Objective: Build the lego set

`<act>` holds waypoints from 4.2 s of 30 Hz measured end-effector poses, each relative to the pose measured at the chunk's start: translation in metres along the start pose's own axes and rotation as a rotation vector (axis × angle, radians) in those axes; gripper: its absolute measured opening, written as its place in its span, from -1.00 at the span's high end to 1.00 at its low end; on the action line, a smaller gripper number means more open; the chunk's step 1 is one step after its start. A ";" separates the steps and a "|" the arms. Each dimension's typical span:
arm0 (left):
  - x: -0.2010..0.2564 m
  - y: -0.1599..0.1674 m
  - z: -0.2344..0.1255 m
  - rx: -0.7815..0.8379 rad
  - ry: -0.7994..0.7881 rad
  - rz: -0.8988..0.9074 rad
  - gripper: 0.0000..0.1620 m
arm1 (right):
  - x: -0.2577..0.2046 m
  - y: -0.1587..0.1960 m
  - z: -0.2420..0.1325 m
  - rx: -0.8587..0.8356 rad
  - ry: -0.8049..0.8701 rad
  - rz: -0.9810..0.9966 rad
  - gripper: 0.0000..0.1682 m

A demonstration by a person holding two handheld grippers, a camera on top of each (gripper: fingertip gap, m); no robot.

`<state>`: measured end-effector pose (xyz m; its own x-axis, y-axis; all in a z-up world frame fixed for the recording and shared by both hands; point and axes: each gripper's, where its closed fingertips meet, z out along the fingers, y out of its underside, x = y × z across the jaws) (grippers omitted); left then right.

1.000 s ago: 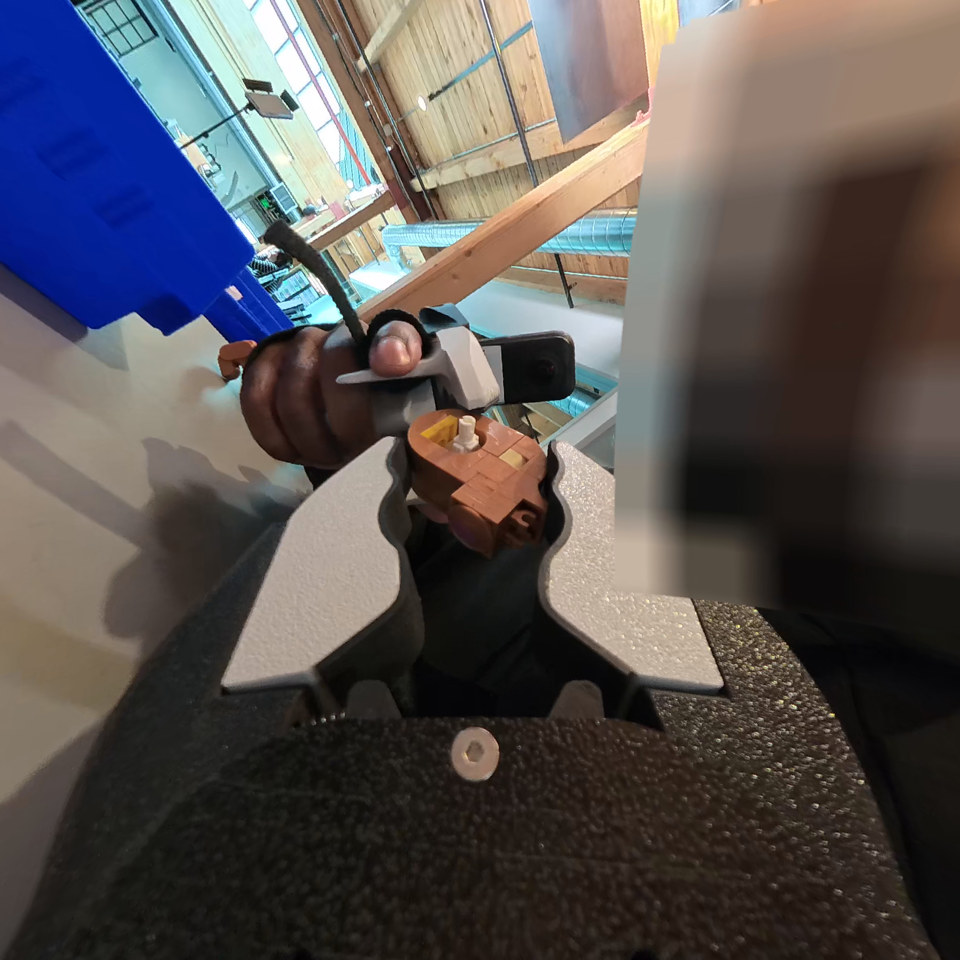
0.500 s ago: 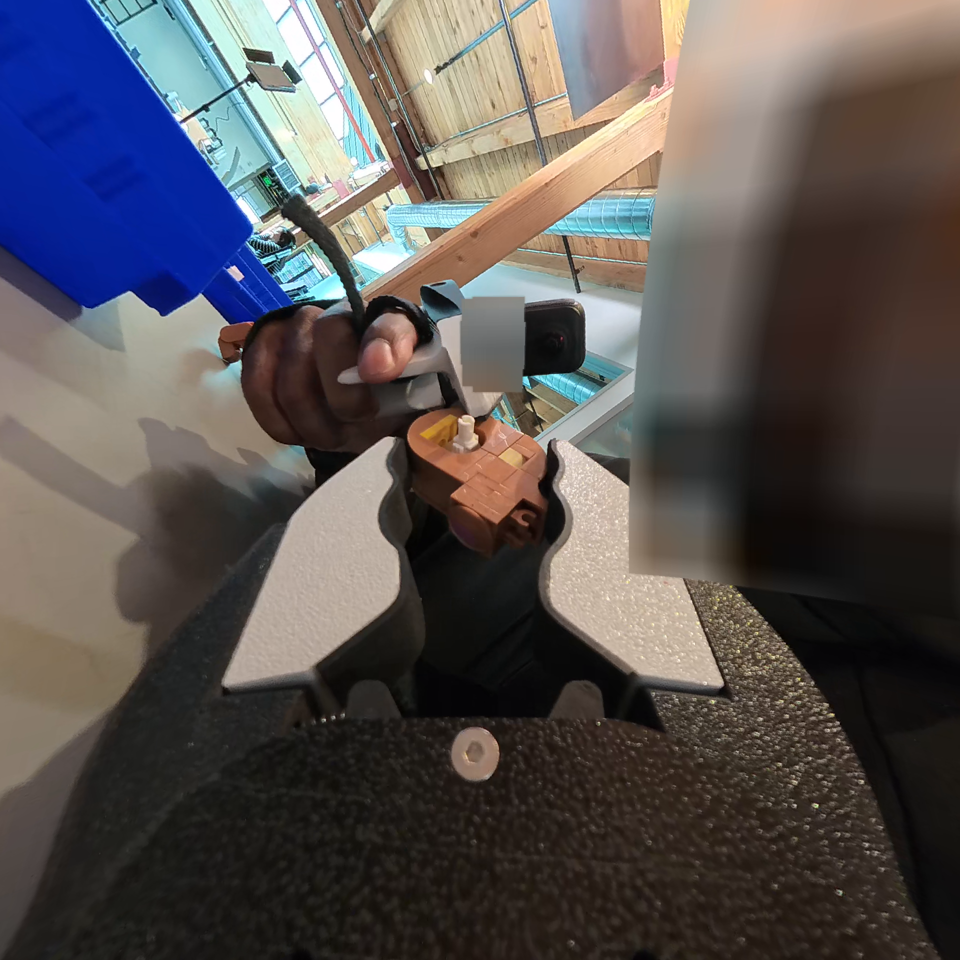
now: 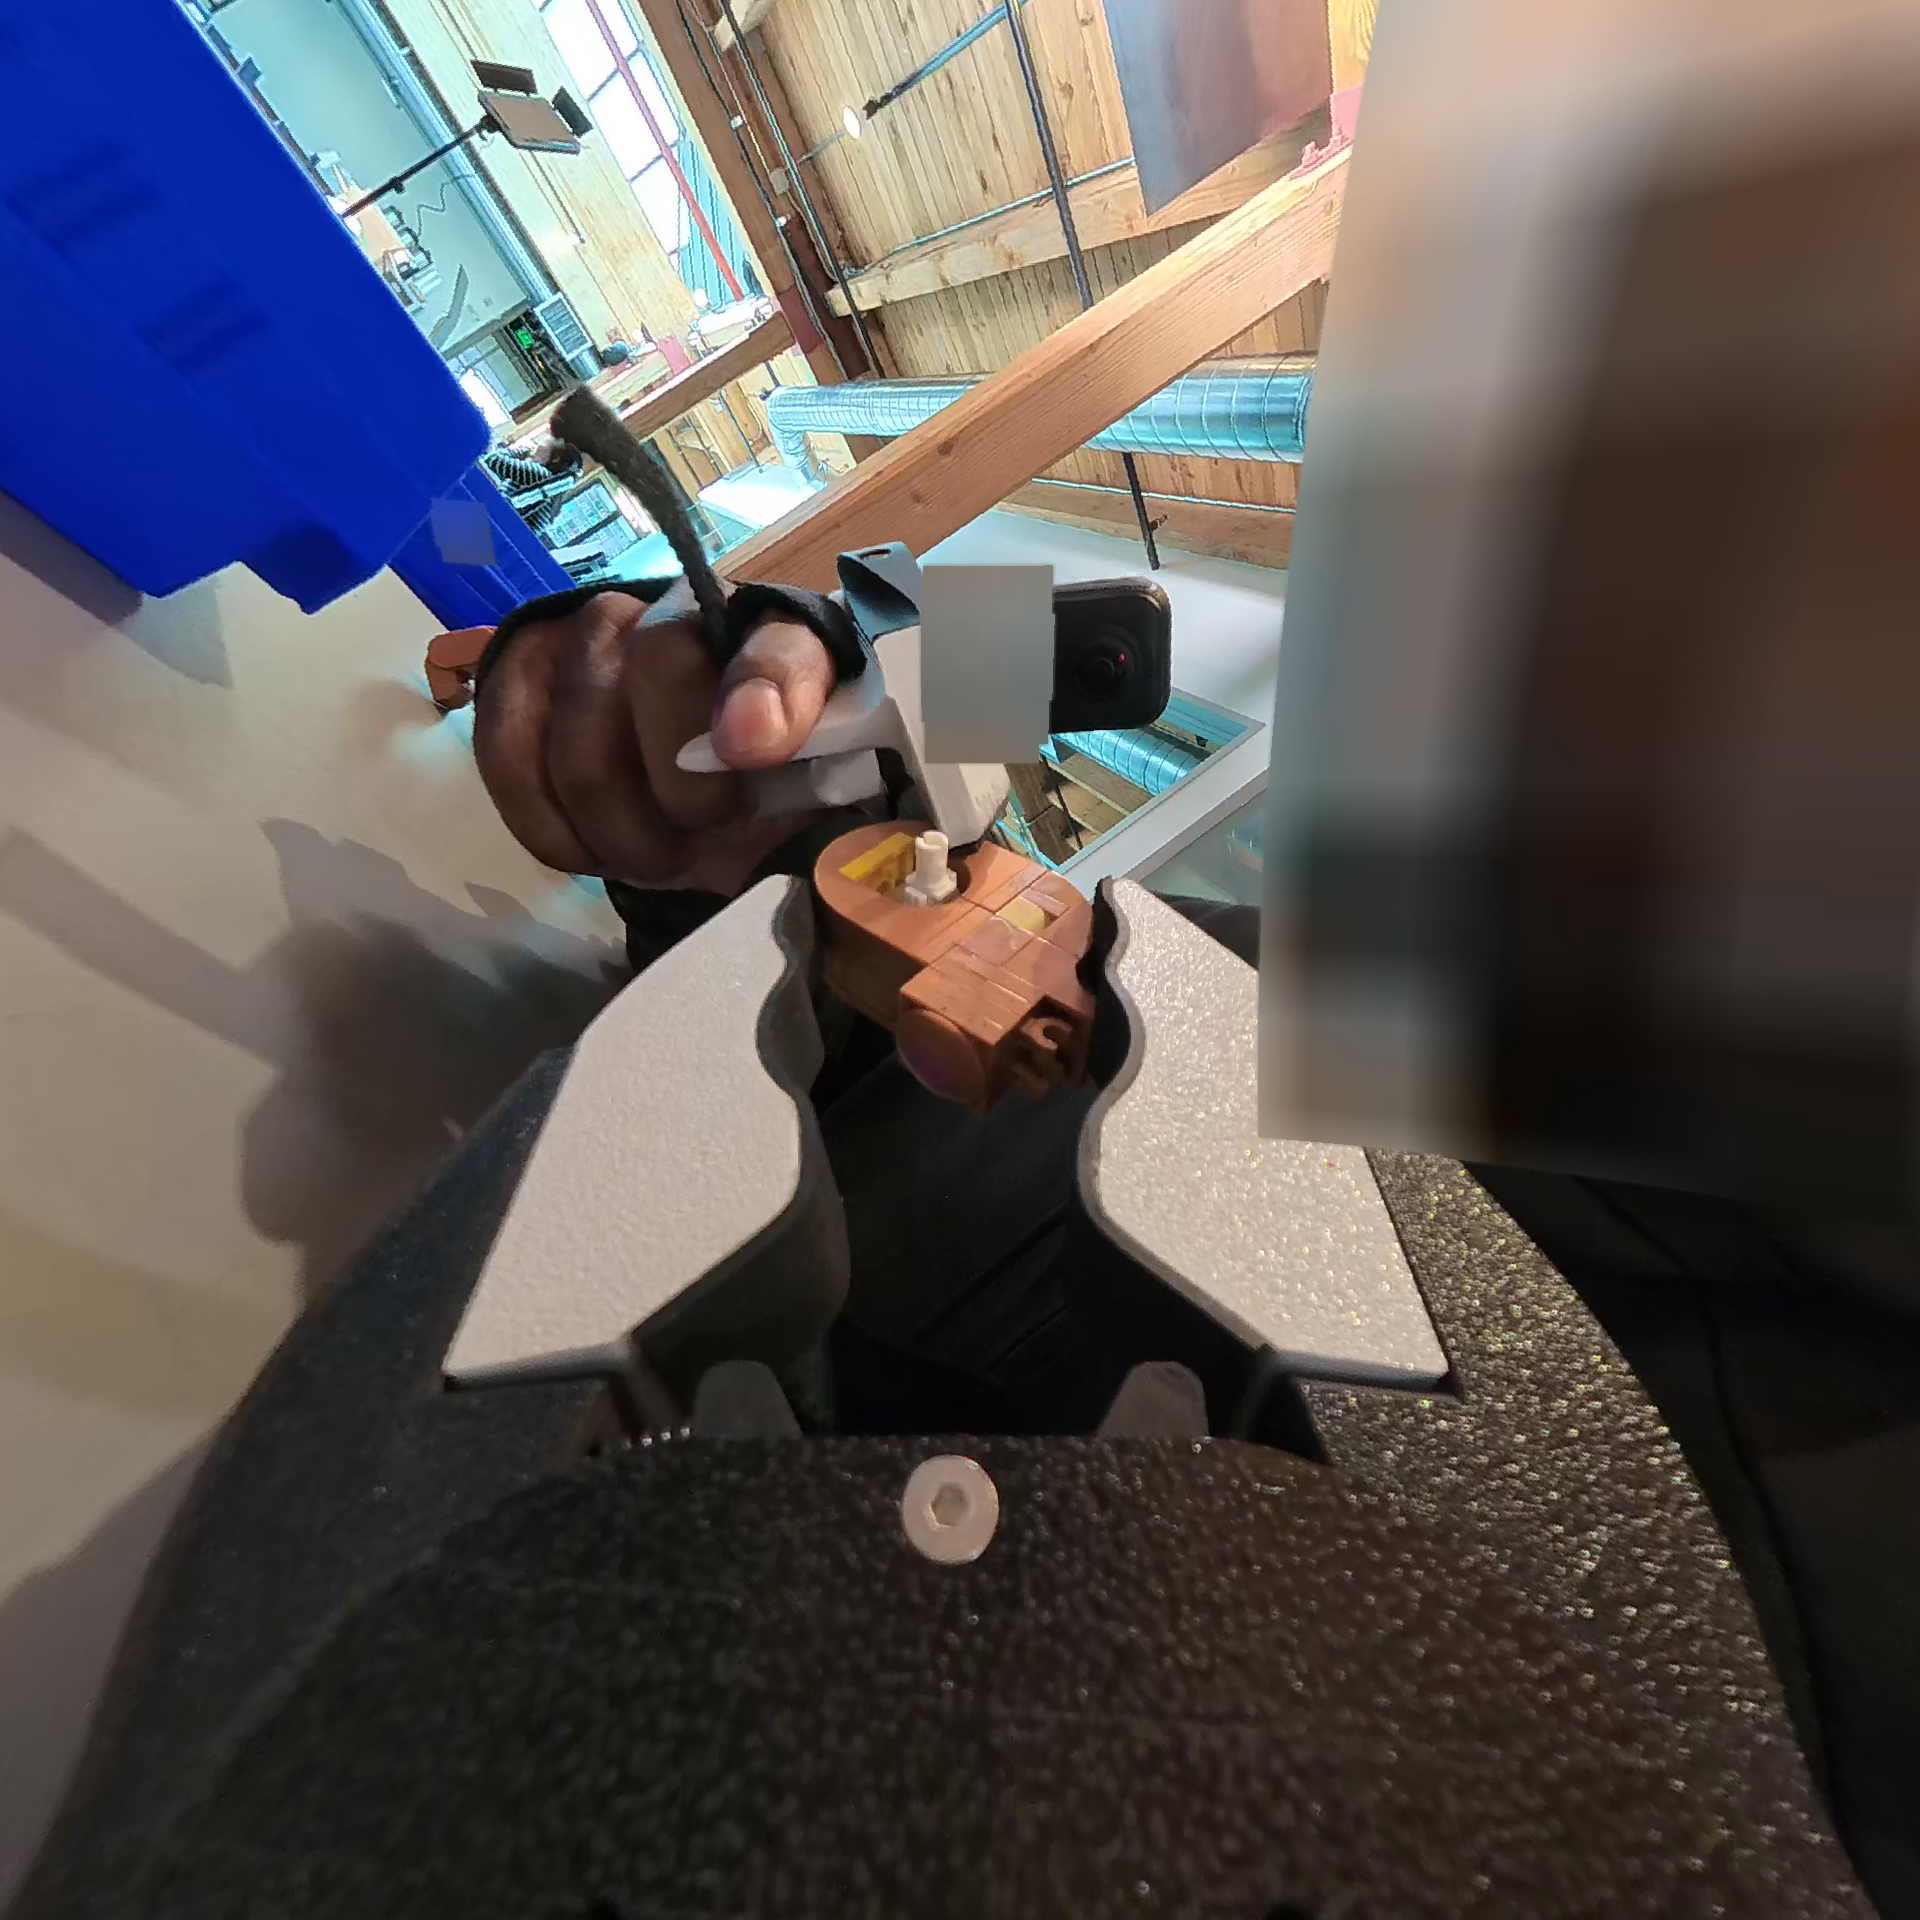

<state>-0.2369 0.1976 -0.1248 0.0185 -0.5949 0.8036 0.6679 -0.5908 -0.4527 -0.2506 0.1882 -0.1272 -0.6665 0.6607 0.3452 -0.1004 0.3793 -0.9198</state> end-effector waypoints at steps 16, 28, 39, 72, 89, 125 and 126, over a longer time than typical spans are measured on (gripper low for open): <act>0.013 -0.001 -0.002 0.020 0.147 -0.103 0.38 | 0.001 -0.004 -0.008 0.028 -0.004 0.008 0.73; 0.011 0.001 0.000 0.014 0.121 -0.077 0.39 | -0.001 -0.003 -0.009 0.027 -0.034 0.020 0.74; -0.011 -0.026 -0.013 0.223 0.000 -0.122 0.39 | 0.023 0.005 -0.006 0.013 0.109 0.093 0.59; -0.038 -0.005 -0.009 0.122 -0.241 -0.147 0.39 | 0.006 0.030 0.014 -0.152 -0.006 0.004 0.68; -0.005 -0.044 -0.026 0.435 0.098 -0.144 0.39 | 0.034 0.016 0.012 -0.024 0.118 0.104 0.40; 0.022 -0.020 -0.001 0.270 0.301 -0.159 0.39 | 0.015 0.000 0.003 0.085 -0.033 0.131 0.59; 0.021 -0.017 0.001 0.252 0.299 -0.171 0.39 | 0.012 -0.002 0.002 0.096 -0.055 0.132 0.62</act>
<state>-0.2473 0.1955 -0.0998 -0.3001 -0.6537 0.6947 0.8042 -0.5651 -0.1844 -0.2602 0.1939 -0.1215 -0.7174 0.6635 0.2123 -0.0777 0.2267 -0.9709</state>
